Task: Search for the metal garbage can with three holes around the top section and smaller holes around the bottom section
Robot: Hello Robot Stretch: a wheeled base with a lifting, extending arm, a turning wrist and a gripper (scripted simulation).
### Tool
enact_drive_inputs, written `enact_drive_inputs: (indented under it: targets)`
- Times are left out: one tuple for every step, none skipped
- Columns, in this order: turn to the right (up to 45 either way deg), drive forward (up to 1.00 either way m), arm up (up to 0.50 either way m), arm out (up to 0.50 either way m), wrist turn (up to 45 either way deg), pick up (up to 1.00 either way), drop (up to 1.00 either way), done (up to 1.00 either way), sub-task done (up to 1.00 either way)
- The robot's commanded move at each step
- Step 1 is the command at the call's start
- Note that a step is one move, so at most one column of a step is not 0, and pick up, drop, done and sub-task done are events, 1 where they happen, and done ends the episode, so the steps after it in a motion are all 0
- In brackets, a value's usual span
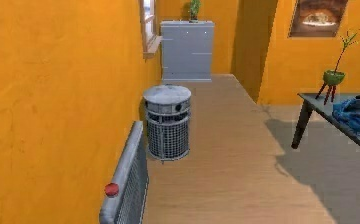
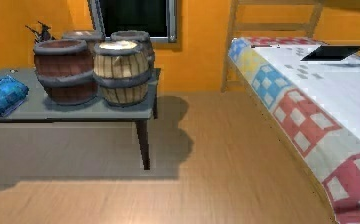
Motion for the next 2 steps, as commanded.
enact_drive_inputs:
  targets:
    - [0.0, 0.75, 0.0, 0.0, 0.0, 0.0, 0.0, 0.0, 0.0]
    - [0.0, 0.0, 0.0, 0.0, 0.0, 0.0, 0.0, 1.0, 0.0]
